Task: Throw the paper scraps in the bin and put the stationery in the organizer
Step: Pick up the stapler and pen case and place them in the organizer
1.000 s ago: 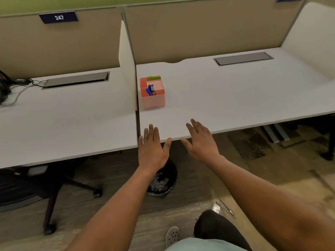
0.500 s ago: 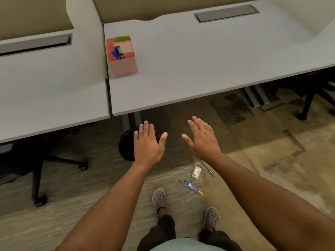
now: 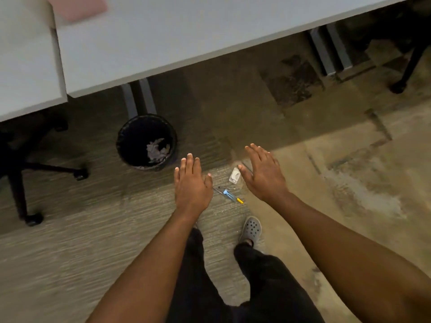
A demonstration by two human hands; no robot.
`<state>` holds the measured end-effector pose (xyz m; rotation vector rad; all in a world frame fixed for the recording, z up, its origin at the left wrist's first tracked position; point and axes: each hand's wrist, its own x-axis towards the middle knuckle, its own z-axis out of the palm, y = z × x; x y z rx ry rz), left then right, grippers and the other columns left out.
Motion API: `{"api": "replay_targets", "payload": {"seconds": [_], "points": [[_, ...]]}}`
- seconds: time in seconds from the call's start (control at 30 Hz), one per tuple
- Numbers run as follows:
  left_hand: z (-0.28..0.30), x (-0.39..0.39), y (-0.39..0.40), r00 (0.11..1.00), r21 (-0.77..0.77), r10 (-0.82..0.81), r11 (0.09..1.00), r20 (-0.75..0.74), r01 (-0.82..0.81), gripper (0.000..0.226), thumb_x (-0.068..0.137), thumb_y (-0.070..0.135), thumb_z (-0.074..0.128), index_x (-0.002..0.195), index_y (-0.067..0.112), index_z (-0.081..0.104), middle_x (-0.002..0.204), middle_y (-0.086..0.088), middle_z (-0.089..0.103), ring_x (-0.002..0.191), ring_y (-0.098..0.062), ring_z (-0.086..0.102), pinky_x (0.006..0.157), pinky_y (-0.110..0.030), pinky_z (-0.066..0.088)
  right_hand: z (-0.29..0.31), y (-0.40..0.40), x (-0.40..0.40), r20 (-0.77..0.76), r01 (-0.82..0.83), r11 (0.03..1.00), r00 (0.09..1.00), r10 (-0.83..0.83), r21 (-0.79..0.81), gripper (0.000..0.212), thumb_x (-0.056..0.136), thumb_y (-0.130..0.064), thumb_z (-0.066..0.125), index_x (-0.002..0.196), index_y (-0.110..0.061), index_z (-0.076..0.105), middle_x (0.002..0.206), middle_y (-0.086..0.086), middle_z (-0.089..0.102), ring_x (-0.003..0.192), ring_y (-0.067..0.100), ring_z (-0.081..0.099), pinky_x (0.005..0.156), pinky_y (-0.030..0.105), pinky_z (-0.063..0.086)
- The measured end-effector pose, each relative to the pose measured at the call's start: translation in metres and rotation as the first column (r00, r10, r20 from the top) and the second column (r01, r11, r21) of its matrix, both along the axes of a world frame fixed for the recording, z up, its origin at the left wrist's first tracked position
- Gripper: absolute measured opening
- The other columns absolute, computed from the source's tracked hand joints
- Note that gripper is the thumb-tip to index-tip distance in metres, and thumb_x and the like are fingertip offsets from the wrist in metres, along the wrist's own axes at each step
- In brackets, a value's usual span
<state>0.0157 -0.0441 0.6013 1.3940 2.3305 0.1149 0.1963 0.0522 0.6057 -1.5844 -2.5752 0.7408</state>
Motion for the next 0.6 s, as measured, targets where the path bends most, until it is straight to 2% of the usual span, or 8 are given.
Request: {"api": "replay_targets", "payload": {"seconds": [0.13,0.23,0.3,0.43,0.6], "points": [[-0.065,0.008,0.002,0.998,-0.104,-0.039,0.994,0.055,0.044,0.059,0.095,0.033,0.042,0.148,0.011,0.027,0.162,-0.007,0.014,0.15,-0.024,0.009,0.122,-0.042,0.008,-0.071,0.001,0.016,0.012,0.067,0.993,0.998,-0.066,-0.098,0.052,0.096,-0.043,0.042,0.141,-0.017,0.037,0.145,0.007,0.045,0.134,0.026,0.039,0.112,0.042,0.031],[-0.129,0.003,0.009,0.994,-0.167,-0.065,0.983,0.089,0.08,0.055,0.094,0.031,0.045,0.144,0.01,0.036,0.161,-0.008,0.018,0.149,-0.024,0.011,0.122,-0.042,0.01,-0.138,0.0,0.019,-0.006,0.146,0.976,0.989,-0.148,-0.159,0.047,0.094,-0.033,0.05,0.136,-0.013,0.045,0.135,0.011,0.054,0.125,0.03,0.047,0.105,0.041,0.038],[-0.175,0.001,0.012,0.992,-0.197,-0.06,0.977,0.113,0.081,0.05,0.094,0.029,0.046,0.14,0.011,0.042,0.16,-0.008,0.021,0.149,-0.025,0.014,0.122,-0.042,0.011,-0.188,-0.005,0.019,0.005,0.198,0.957,0.98,-0.201,-0.21,0.045,0.094,-0.03,0.052,0.134,-0.01,0.047,0.133,0.014,0.055,0.124,0.031,0.047,0.102,0.04,0.04],[-0.276,0.001,0.017,0.983,-0.261,-0.109,0.954,0.145,0.144,0.05,0.094,0.026,0.046,0.141,0.011,0.041,0.159,-0.01,0.024,0.148,-0.026,0.017,0.121,-0.043,0.014,-0.295,-0.019,0.018,0.033,0.268,0.909,0.962,-0.272,-0.319,0.044,0.094,-0.028,0.051,0.134,-0.009,0.047,0.134,0.015,0.054,0.125,0.032,0.045,0.102,0.04,0.039],[-0.408,0.002,0.014,0.968,-0.303,-0.186,0.925,0.166,0.23,0.053,0.093,0.024,0.049,0.143,0.009,0.04,0.157,-0.012,0.028,0.146,-0.027,0.022,0.121,-0.042,0.016,-0.427,-0.044,0.025,0.077,0.266,0.881,0.963,-0.257,-0.391,0.043,0.094,-0.027,0.053,0.133,-0.009,0.048,0.132,0.015,0.055,0.123,0.033,0.047,0.101,0.04,0.039]]}}
